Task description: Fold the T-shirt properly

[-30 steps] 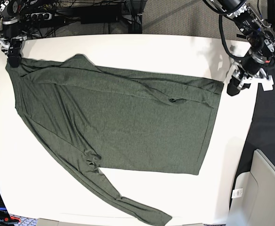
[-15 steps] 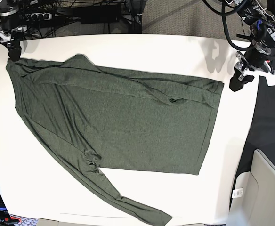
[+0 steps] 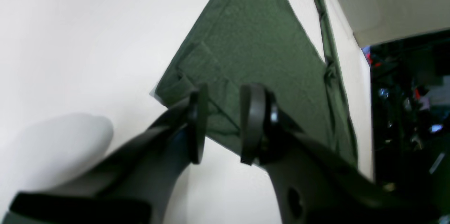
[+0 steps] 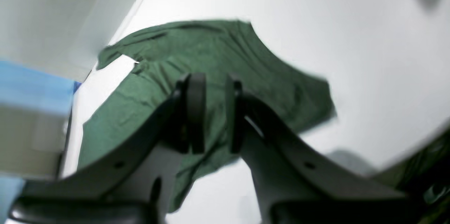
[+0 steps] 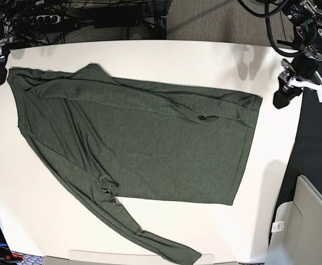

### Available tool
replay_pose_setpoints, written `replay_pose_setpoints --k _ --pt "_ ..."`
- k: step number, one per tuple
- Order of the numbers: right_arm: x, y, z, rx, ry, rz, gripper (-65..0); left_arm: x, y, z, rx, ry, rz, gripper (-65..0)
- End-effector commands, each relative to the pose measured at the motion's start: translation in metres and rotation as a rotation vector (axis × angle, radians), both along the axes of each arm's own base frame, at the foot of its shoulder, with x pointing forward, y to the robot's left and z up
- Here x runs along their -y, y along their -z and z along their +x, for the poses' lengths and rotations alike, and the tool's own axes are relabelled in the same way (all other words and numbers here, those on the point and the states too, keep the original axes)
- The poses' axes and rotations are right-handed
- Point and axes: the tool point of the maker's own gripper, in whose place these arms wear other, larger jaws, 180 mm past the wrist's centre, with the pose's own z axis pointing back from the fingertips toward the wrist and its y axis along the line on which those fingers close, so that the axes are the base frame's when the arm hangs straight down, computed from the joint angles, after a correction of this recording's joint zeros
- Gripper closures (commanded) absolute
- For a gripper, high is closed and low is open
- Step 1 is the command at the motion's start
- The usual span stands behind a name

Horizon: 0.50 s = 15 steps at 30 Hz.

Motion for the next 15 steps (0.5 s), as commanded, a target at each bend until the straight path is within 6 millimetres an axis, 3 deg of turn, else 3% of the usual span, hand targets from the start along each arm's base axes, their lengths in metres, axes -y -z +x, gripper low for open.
replay_pose_setpoints --k 1,9,15 --pt "0.003 -0.023 0.008 0.057 -0.020 -0.062 -11.1 0.003 -0.014 0.009 0.042 0.031 0.009 -16.6" --pt "0.019 -0.052 0.044 0.087 -0.048 -0.222 -11.1 0.016 -0.019 0.028 0.045 0.138 0.050 -16.6" --pt "0.008 -0.054 0.078 0.058 -0.110 -0.328 -11.1 0.033 -0.013 0.043 0.024 0.230 0.046 -16.6"
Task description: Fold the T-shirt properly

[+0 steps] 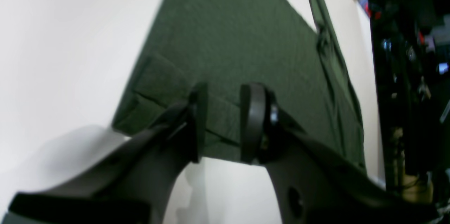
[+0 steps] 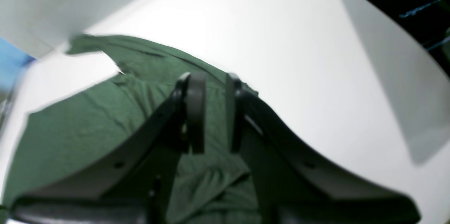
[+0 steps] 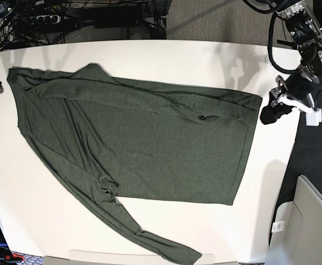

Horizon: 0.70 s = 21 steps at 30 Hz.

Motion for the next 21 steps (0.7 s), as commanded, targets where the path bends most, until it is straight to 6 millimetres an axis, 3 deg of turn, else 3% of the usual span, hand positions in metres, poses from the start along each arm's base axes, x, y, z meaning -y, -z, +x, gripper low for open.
replay_pose_setpoints --k 1,8,11,18,21 --pt "-0.003 -0.015 0.008 0.048 -0.024 -0.030 -11.1 -0.001 -0.012 0.006 0.031 0.026 0.015 -16.6" --pt "-0.035 0.007 0.028 -0.040 -0.114 -0.093 -11.1 0.014 0.015 0.003 -0.070 0.111 0.148 -16.6" --pt "-0.043 0.013 0.033 -0.061 -0.138 -0.108 -11.1 0.016 0.018 0.003 -0.080 0.117 0.163 -16.6" --pt "-0.066 0.061 0.008 -0.224 -0.155 0.013 -11.1 0.026 0.028 -0.005 -0.100 0.103 0.113 -16.6" --pt "-0.073 0.071 -0.003 -0.228 -0.133 0.078 -11.1 0.032 0.038 -0.012 -0.124 0.085 0.070 -16.7"
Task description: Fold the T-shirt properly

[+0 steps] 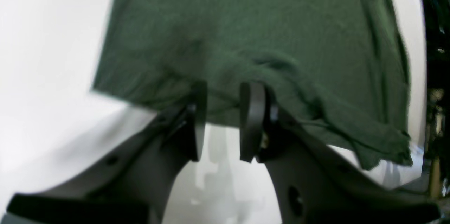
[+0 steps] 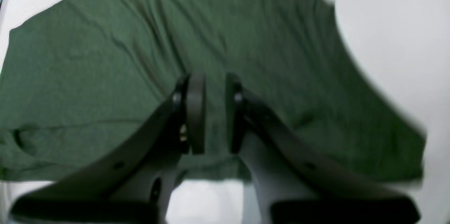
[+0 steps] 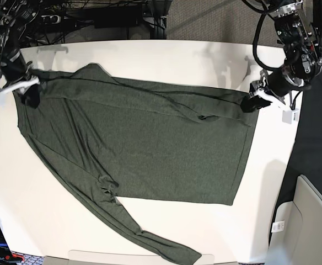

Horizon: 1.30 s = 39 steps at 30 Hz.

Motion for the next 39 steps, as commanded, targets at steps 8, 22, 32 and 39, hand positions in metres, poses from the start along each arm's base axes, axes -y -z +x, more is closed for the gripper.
replay_pose_setpoints --k 8,22,32,39 --pt "-0.002 -0.018 0.002 0.086 0.000 0.056 -11.1 -0.009 0.020 -0.012 -0.024 -0.200 -0.167 -16.9" --pt "0.008 -0.022 -0.009 0.105 0.038 0.094 -11.1 -0.018 0.070 -0.020 -0.137 -0.364 -0.340 -16.9" --pt "0.007 -0.020 -0.022 0.102 0.051 0.135 -11.1 -0.015 0.061 0.000 -0.100 -0.350 -0.359 -16.8" --pt "0.009 -0.018 -0.027 0.104 0.077 0.151 -11.1 -0.014 0.058 0.002 -0.094 -0.344 -0.358 -16.8"
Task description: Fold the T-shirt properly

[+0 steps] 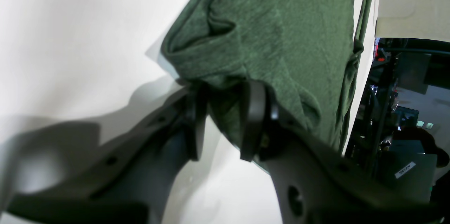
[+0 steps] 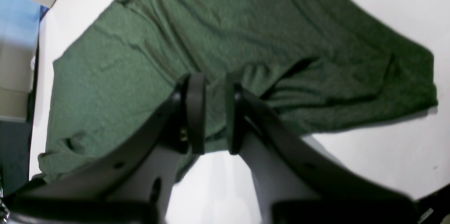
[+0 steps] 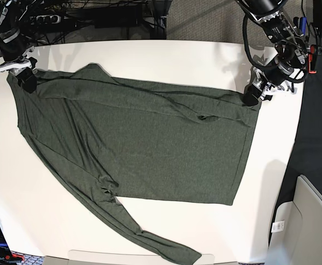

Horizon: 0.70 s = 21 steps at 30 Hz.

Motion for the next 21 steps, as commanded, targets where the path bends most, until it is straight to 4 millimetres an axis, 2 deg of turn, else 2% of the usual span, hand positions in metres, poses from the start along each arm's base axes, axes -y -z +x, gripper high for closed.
replay_pose_setpoints --k 1,4,10,12,17,21 --pt "0.002 -0.013 0.004 0.042 -0.009 -0.019 -11.1 0.005 -0.004 0.003 0.006 0.018 -0.016 -16.8" --pt "0.002 -0.013 0.005 0.042 -0.008 -0.018 -11.1 0.011 -0.004 0.003 0.002 0.042 -0.022 -16.6" --pt "0.000 -0.012 0.006 0.045 -0.008 -0.011 -11.1 0.017 -0.031 0.016 0.073 0.096 0.048 -16.4" --pt "-0.002 -0.009 0.005 0.043 -0.001 0.000 -11.1 0.019 -0.032 0.016 0.075 0.103 0.050 -13.7" --pt "-0.002 -0.005 0.004 0.035 0.004 0.009 -11.1 0.018 -0.031 0.015 0.073 0.101 0.050 -0.2" --pt "-0.001 -0.002 0.003 0.028 0.006 0.016 -11.1 0.018 -0.030 0.014 0.070 0.102 0.049 0.0"
